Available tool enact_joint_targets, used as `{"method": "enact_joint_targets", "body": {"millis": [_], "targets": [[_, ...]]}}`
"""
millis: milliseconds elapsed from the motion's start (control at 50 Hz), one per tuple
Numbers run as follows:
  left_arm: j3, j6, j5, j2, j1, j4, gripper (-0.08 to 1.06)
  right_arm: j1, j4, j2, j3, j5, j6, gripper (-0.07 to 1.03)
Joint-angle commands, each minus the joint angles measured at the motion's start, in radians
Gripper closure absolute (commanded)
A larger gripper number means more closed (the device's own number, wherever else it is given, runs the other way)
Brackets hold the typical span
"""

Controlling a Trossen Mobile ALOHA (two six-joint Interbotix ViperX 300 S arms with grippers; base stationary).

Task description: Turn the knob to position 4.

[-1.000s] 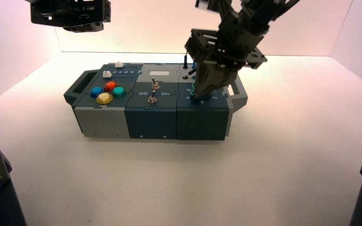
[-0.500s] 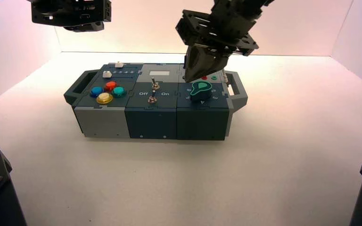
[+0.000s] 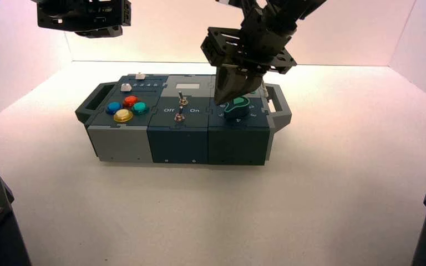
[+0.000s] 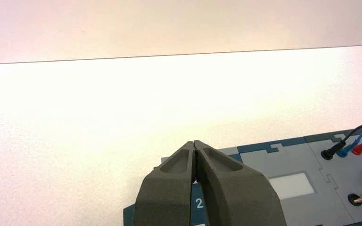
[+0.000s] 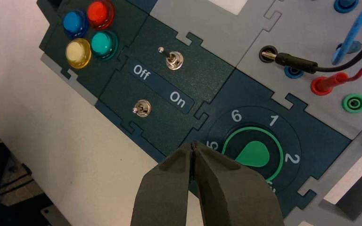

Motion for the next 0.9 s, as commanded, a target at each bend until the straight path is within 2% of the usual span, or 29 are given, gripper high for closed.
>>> {"method": "enact_joint_targets", "body": {"millis": [20, 900], "targets": [[-0.025, 0.0, -0.003, -0.006, -0.002, 0.003, 1.01, 0.003, 0.002, -0.011, 0.003, -0.018, -0.003, 0.99], [-0.025, 0.0, 0.0, -0.005, -0.002, 0.003, 1.01, 0.002, 0.002, -0.017, 0.034, -0.025, -0.002, 0.99]]}}
